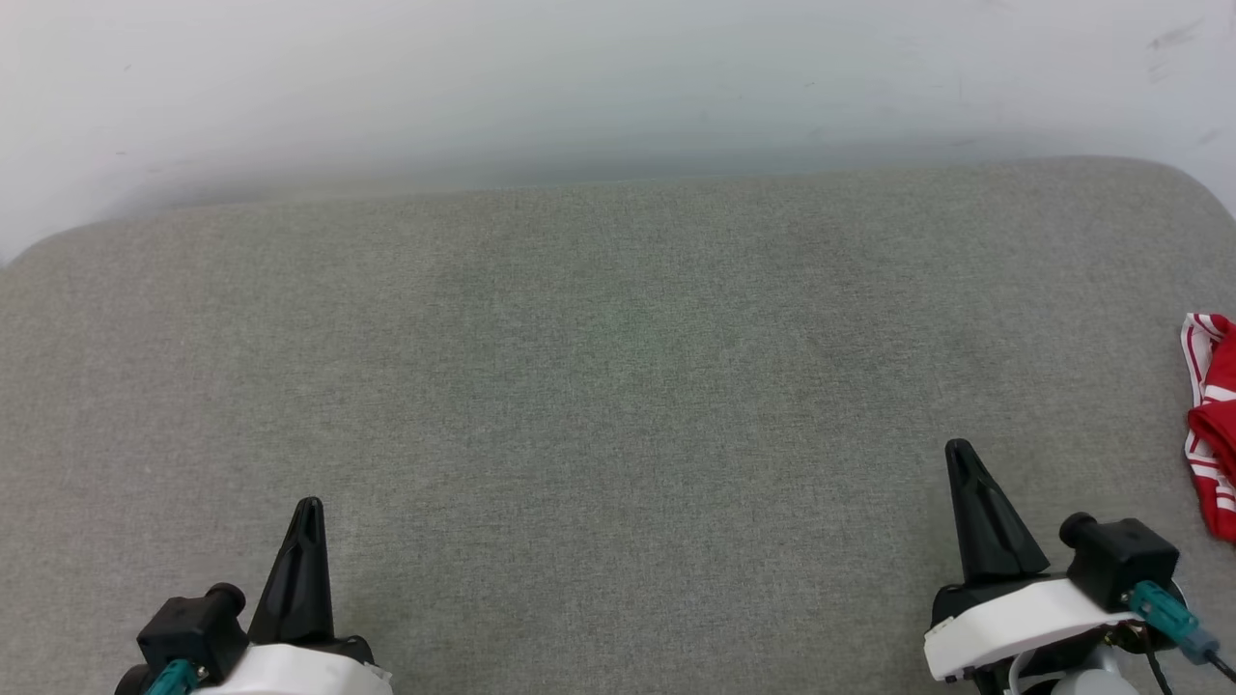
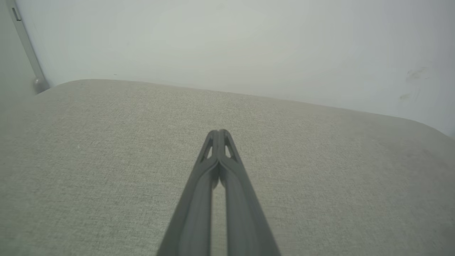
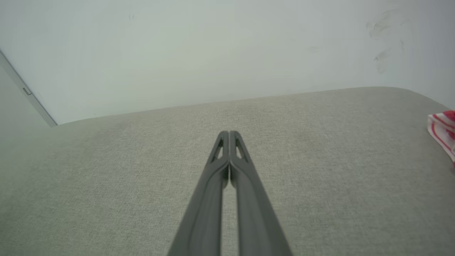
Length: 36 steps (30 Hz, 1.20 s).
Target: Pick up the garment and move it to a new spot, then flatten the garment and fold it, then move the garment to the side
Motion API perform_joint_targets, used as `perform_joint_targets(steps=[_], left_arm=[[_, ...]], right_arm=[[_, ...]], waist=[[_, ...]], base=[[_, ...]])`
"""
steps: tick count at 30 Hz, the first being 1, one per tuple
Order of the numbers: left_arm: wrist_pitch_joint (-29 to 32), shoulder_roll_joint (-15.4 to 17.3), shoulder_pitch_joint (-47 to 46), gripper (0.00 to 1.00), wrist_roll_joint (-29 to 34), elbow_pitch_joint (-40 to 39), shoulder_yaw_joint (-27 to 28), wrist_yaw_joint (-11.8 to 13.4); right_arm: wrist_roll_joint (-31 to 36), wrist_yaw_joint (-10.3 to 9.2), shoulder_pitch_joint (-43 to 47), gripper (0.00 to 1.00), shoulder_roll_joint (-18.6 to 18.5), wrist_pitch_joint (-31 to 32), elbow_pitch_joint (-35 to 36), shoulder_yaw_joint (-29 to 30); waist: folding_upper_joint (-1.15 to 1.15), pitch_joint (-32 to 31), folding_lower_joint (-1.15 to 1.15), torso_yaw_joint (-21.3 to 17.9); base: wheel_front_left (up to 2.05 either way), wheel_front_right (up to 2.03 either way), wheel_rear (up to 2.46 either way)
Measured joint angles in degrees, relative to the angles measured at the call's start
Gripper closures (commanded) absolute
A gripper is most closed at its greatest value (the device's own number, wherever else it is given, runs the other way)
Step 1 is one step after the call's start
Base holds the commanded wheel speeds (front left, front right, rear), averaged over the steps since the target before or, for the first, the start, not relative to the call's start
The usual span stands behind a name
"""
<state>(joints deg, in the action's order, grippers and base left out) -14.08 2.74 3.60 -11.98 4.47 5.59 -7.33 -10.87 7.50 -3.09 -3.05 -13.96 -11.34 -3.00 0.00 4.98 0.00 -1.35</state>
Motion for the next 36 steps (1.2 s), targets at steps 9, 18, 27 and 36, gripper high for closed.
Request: perform_joint_targets(steps=[9, 18, 27, 36], left_arm=[[2.3, 0.1, -0.5, 1.0, -10.3, 1.4, -0.3, 0.0], [4.3, 0.3, -1.7, 1.0, -19.5, 2.6, -0.6, 0.0], [6.0, 0.5, -2.8, 1.0, -27.6, 3.3, -0.8, 0.0], [7.9, 0.6, -3.4, 1.0, -35.1, 4.3, -0.8, 0.0]], right_arm=[[-10.8, 0.0, -0.1, 1.0, -0.4, 2.0, -0.3, 0.4], [-20.2, 0.0, -0.2, 1.0, -0.7, 3.8, -0.6, 0.7], [-28.8, 0.0, -0.4, 1.0, -1.1, 5.5, -0.9, 1.3], [-36.5, 0.0, -0.4, 1.0, -1.2, 7.0, -1.1, 1.9]], waist=[[0.0, -0.4, 0.0, 0.1], [0.0, -0.7, 0.0, 0.2], [0.0, -1.1, 0.0, 0.3], [0.0, -1.4, 0.0, 0.4]], base=[[0.0, 0.0, 0.0], [0.0, 0.0, 0.0], [0.0, 0.0, 0.0], [0.0, 0.0, 0.0]])
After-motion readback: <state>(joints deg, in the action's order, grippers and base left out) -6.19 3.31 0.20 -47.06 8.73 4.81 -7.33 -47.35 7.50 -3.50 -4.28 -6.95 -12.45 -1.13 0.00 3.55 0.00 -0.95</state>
